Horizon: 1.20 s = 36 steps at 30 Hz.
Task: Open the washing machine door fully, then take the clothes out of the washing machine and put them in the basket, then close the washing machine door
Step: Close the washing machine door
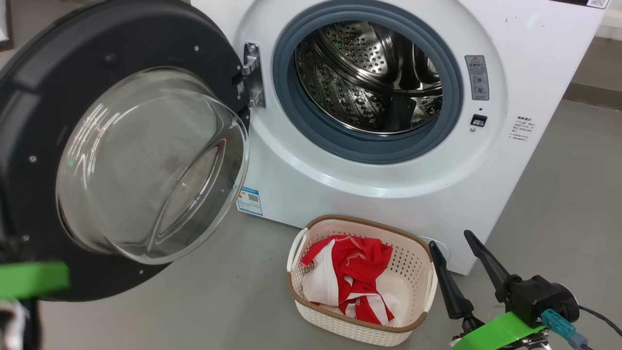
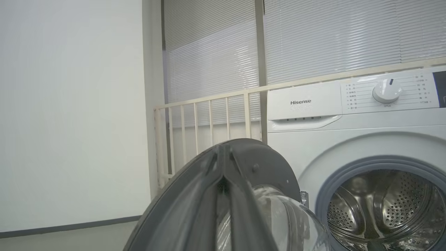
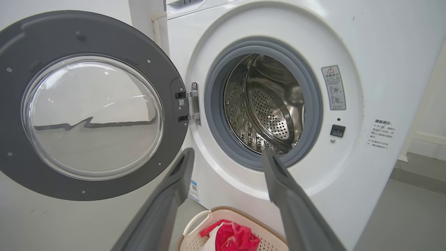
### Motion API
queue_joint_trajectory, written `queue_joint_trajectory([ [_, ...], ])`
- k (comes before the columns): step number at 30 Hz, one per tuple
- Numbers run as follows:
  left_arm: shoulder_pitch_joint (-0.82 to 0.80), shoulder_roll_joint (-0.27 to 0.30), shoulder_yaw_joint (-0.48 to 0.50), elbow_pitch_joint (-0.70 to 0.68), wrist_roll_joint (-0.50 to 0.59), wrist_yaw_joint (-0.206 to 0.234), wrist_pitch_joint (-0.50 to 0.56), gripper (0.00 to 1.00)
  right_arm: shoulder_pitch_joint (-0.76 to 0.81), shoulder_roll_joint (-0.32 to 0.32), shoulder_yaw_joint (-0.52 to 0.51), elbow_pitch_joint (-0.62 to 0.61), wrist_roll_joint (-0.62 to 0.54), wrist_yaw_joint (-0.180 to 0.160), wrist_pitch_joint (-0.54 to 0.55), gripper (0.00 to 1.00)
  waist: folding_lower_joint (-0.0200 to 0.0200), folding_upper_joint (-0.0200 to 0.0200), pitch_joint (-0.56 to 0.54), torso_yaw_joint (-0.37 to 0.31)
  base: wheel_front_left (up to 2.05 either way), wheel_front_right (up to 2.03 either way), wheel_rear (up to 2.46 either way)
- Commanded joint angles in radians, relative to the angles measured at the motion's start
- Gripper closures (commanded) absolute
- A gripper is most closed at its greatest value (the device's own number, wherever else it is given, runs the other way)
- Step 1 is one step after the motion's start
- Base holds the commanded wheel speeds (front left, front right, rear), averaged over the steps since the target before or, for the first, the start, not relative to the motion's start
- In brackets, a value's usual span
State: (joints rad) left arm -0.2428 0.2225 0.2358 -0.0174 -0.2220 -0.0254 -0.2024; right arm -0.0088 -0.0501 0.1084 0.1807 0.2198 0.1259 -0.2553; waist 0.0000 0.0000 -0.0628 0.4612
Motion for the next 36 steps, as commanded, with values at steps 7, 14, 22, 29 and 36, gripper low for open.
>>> queue_joint_trajectory([
  [7,-0.296,0.122,0.097,0.139,-0.064,0.032,0.065,1.00,-0.015,-0.008,0.022,-0.035,-0.004,0.005,-0.006,0.00,0.0000,0.0000,-0.009,-0.013,0.00,0.00,0.00],
  [14,-0.475,0.128,0.235,0.428,-0.246,0.108,0.224,1.00,-0.020,-0.016,0.026,-0.064,-0.017,0.005,-0.006,0.00,0.0000,0.0000,-0.014,-0.020,0.00,0.00,0.00],
  [22,-0.601,0.168,0.333,0.712,-0.408,0.112,0.379,1.00,-0.017,-0.016,0.033,-0.080,-0.020,0.005,-0.006,0.00,0.0000,0.0000,-0.013,-0.022,0.00,0.00,0.00],
  [29,-0.685,0.204,0.395,0.911,-0.523,0.079,0.500,1.00,-0.006,-0.020,0.035,-0.081,-0.016,0.005,-0.006,0.00,0.0000,0.0000,-0.009,-0.025,0.00,0.00,0.00],
  [36,-0.697,0.254,0.369,1.036,-0.546,0.021,0.658,1.00,-0.017,-0.032,0.042,-0.082,-0.012,0.005,-0.006,0.00,0.0000,0.0000,0.004,-0.047,0.00,0.00,0.00],
])
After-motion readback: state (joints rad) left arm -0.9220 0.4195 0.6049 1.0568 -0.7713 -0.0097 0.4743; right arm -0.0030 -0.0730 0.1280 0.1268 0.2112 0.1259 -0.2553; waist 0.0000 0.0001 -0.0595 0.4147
